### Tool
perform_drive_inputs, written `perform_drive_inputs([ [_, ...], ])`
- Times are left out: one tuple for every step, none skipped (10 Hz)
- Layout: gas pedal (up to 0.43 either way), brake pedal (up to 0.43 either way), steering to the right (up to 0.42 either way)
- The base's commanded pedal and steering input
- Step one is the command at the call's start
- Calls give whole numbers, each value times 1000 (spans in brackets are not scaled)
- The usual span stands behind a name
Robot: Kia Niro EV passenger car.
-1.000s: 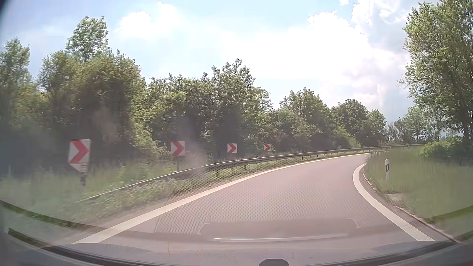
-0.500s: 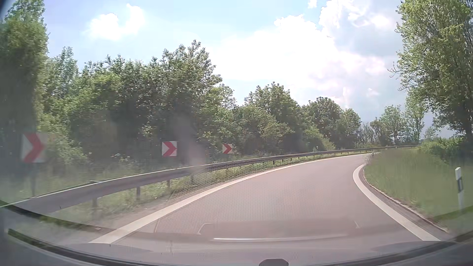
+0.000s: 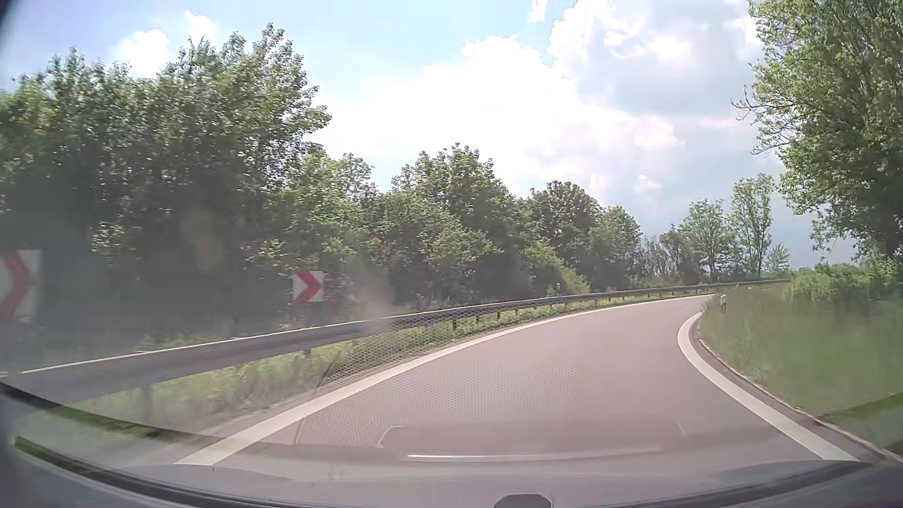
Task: Follow the waypoints while adhering to traffic rules and regulations
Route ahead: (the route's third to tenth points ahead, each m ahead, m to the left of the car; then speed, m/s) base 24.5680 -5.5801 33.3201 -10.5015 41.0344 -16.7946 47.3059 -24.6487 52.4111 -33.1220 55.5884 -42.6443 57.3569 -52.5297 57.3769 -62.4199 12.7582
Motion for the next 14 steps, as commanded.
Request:
perform_drive_inputs([
  [47, 0, 91],
  [39, 0, 91],
  [39, 0, 91],
  [20, 0, 91],
  [8, 0, 91],
  [0, 0, 91],
  [0, 0, 92],
  [0, 0, 92],
  [0, 0, 92],
  [0, 0, 92],
  [8, 0, 94],
  [20, 0, 94],
  [28, 0, 94],
  [47, 0, 94],
])
